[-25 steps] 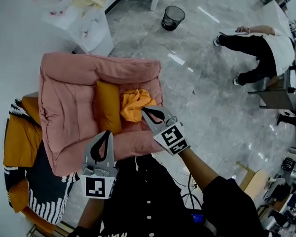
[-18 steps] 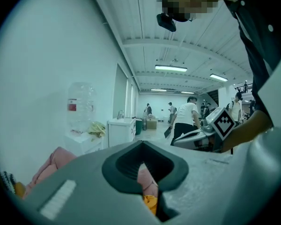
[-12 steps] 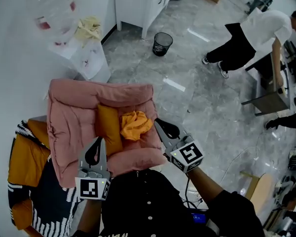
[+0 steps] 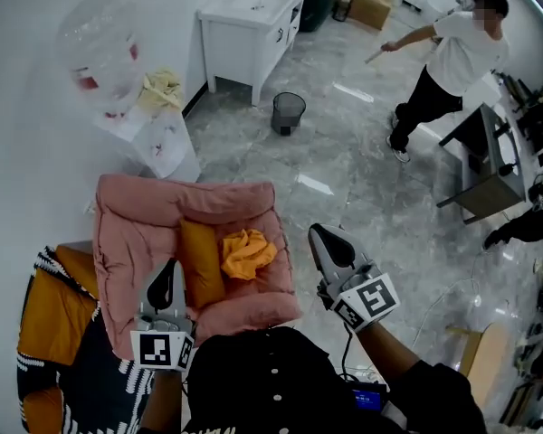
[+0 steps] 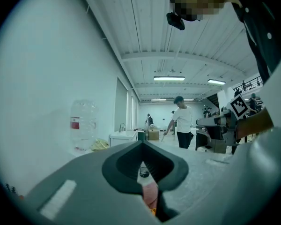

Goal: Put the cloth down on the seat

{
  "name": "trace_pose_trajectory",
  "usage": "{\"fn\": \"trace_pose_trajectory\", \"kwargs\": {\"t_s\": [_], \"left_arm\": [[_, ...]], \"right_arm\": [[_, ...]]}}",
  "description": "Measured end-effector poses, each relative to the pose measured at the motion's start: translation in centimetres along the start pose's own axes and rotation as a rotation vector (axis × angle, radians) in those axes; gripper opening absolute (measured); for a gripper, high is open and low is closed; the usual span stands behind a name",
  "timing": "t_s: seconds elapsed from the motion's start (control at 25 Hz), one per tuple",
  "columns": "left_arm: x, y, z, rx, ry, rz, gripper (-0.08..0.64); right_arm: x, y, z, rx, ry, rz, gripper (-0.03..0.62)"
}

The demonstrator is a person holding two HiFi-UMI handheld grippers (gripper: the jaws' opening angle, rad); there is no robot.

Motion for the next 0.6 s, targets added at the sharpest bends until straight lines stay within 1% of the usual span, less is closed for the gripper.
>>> {"fn": "trace_pose_trajectory", "kwargs": {"t_s": [0.16,0.36,0.6], "left_arm": [[0.4,0.8,-0.6,-0.021,0.024,0.003,0.002],[1.5,1.7,-1.6,-0.058,0.073,0.009,0.002],[2.9,2.1,-2.7,-0.075,0.133,0.024,0.002]], "right_arm": [[-1.4,1.3,-1.4,-0.040,-0.058,-0.020,0.028],[-3.0,2.1,-2.9,-0.109,-0.131,-0.011,0.028],[-3.7,2.1,-3.3,-0.125,-0.146,-0.022,0.027]]}}
Point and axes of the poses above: the fingertips, and each gripper's own axes: z forward along the fingers, x to its left, y out of its top, the point moved 4 cm from there along -z, backward along the fingers, and after that the axes turned 11 degrees about -z, right-handed, at the moved point
